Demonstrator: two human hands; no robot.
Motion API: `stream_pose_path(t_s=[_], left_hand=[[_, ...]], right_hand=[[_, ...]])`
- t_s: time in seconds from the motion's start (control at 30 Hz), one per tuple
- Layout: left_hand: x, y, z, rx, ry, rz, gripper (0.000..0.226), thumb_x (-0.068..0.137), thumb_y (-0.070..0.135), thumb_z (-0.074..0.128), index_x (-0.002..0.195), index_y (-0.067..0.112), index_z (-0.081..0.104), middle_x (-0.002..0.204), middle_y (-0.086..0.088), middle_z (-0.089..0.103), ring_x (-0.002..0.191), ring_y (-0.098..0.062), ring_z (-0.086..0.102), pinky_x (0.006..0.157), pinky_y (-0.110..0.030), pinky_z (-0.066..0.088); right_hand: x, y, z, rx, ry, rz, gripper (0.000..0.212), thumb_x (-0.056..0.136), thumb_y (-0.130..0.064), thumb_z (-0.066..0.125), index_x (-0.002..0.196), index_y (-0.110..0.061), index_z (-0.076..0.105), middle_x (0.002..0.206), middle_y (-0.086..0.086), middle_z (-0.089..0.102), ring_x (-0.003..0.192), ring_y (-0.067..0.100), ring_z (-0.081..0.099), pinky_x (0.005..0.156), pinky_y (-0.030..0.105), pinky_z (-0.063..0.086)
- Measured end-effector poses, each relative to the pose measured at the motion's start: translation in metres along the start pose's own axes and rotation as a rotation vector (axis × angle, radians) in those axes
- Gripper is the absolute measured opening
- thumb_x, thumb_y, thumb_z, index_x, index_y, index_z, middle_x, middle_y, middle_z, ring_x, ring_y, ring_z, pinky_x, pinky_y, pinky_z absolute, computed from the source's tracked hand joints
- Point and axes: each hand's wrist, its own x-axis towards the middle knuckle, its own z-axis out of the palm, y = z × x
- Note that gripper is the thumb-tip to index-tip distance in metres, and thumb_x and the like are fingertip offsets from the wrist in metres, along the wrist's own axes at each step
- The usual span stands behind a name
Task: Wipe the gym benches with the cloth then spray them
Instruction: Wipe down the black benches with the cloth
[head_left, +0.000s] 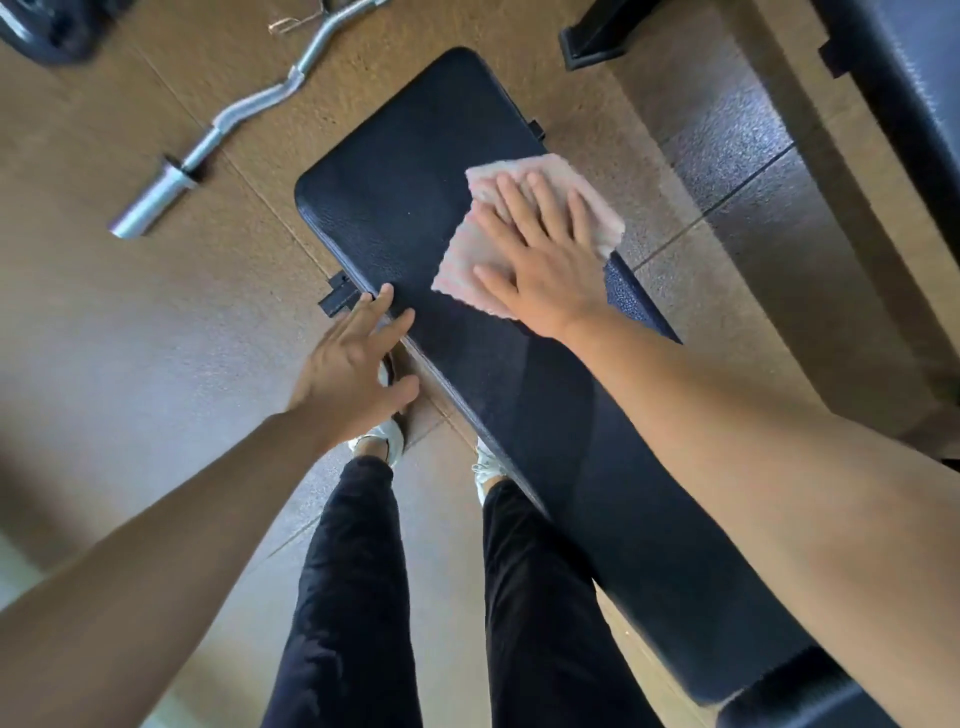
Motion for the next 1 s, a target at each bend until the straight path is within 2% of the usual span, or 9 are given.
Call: stream_pose_path(t_s=[0.1, 0.2, 0.33, 0.43, 0.57, 0.63, 0.7, 0.77, 1.0], left_hand=[[0.000, -0.005, 0.001, 0.012, -0.001, 0.027, 0.073, 0.092, 0.036, 0.070, 0.157, 0.026, 0.038, 0.172, 0.004, 0.012, 0.157, -0.024, 0.020, 0.126, -0.045, 0.022], [0.001, -0.012, -0.004, -0.141, 0.051, 0.005, 0.065, 0.091, 0.032, 0.071, 0.151, 0.027, 0.048, 0.167, 0.009, 0.030, 0.151, -0.020, 0.035, 0.120, -0.049, 0.036], [0.013, -0.026, -0.023, -0.360, 0.258, 0.006, 0.056, 0.083, 0.030, 0.064, 0.137, 0.015, 0.064, 0.145, -0.002, 0.059, 0.128, -0.019, 0.059, 0.106, -0.040, 0.051], [0.033, -0.039, -0.041, -0.360, 0.317, -0.045, 0.062, 0.082, 0.032, 0.063, 0.140, 0.011, 0.060, 0.150, -0.007, 0.054, 0.132, -0.022, 0.056, 0.104, -0.032, 0.047], [0.063, -0.059, -0.052, -0.327, 0.267, -0.081, 0.087, 0.077, 0.050, 0.058, 0.154, 0.013, 0.042, 0.165, -0.008, 0.030, 0.148, -0.026, 0.038, 0.110, -0.044, 0.044], [0.072, -0.064, -0.054, -0.338, 0.252, -0.103, 0.091, 0.076, 0.050, 0.060, 0.156, 0.012, 0.039, 0.166, -0.007, 0.027, 0.150, -0.024, 0.033, 0.112, -0.044, 0.043], [0.075, -0.067, -0.054, -0.329, 0.277, -0.112, 0.089, 0.076, 0.049, 0.059, 0.154, 0.012, 0.042, 0.162, -0.005, 0.031, 0.145, -0.021, 0.038, 0.106, -0.043, 0.047], [0.075, -0.072, -0.054, -0.326, 0.282, -0.100, 0.089, 0.075, 0.055, 0.054, 0.153, 0.014, 0.045, 0.160, -0.004, 0.035, 0.141, -0.021, 0.042, 0.102, -0.042, 0.049], [0.073, -0.096, -0.063, -0.388, 0.202, 0.002, 0.089, 0.072, 0.055, 0.049, 0.154, 0.021, 0.046, 0.162, 0.005, 0.033, 0.145, -0.012, 0.038, 0.103, -0.032, 0.043]], right_hand=[[0.027, 0.008, -0.010, 0.068, -0.009, 0.177, 0.067, 0.101, -0.060, 0.021, 0.162, -0.032, 0.013, 0.172, 0.000, 0.004, 0.157, 0.031, 0.003, 0.125, 0.057, 0.005], [0.031, -0.011, -0.010, 0.061, 0.019, 0.263, 0.066, 0.102, -0.056, 0.023, 0.162, -0.029, 0.016, 0.171, 0.006, 0.006, 0.156, 0.038, 0.006, 0.123, 0.061, 0.008], [0.013, -0.051, -0.003, 0.035, -0.005, 0.092, 0.067, 0.102, -0.057, 0.029, 0.162, -0.029, 0.018, 0.171, 0.008, 0.007, 0.155, 0.044, 0.004, 0.121, 0.066, 0.006], [-0.004, -0.085, 0.003, 0.051, -0.049, -0.086, 0.069, 0.102, -0.062, 0.027, 0.162, -0.030, 0.015, 0.171, 0.006, 0.002, 0.155, 0.044, -0.002, 0.120, 0.067, 0.006], [-0.016, -0.117, 0.010, 0.035, -0.108, -0.190, 0.068, 0.102, -0.061, 0.028, 0.162, -0.035, 0.011, 0.172, -0.002, 0.001, 0.156, 0.039, -0.006, 0.121, 0.065, 0.001], [-0.011, -0.108, 0.008, 0.025, -0.114, -0.251, 0.064, 0.103, -0.059, 0.028, 0.162, -0.038, 0.011, 0.171, -0.005, 0.003, 0.157, 0.035, -0.004, 0.123, 0.062, 0.002], [0.000, -0.087, 0.007, -0.020, -0.090, -0.299, 0.064, 0.103, -0.058, 0.030, 0.162, -0.037, 0.014, 0.171, -0.007, 0.007, 0.158, 0.031, 0.002, 0.124, 0.058, 0.008], [0.015, -0.065, 0.004, -0.041, -0.048, -0.226, 0.067, 0.102, -0.061, 0.031, 0.162, -0.035, 0.017, 0.171, -0.006, 0.010, 0.158, 0.028, 0.005, 0.125, 0.055, 0.010], [0.106, -0.038, -0.028, 0.096, -0.023, 0.315, 0.072, 0.098, -0.062, 0.028, 0.162, -0.033, 0.012, 0.171, -0.001, 0.004, 0.157, 0.032, 0.001, 0.125, 0.057, 0.002]])
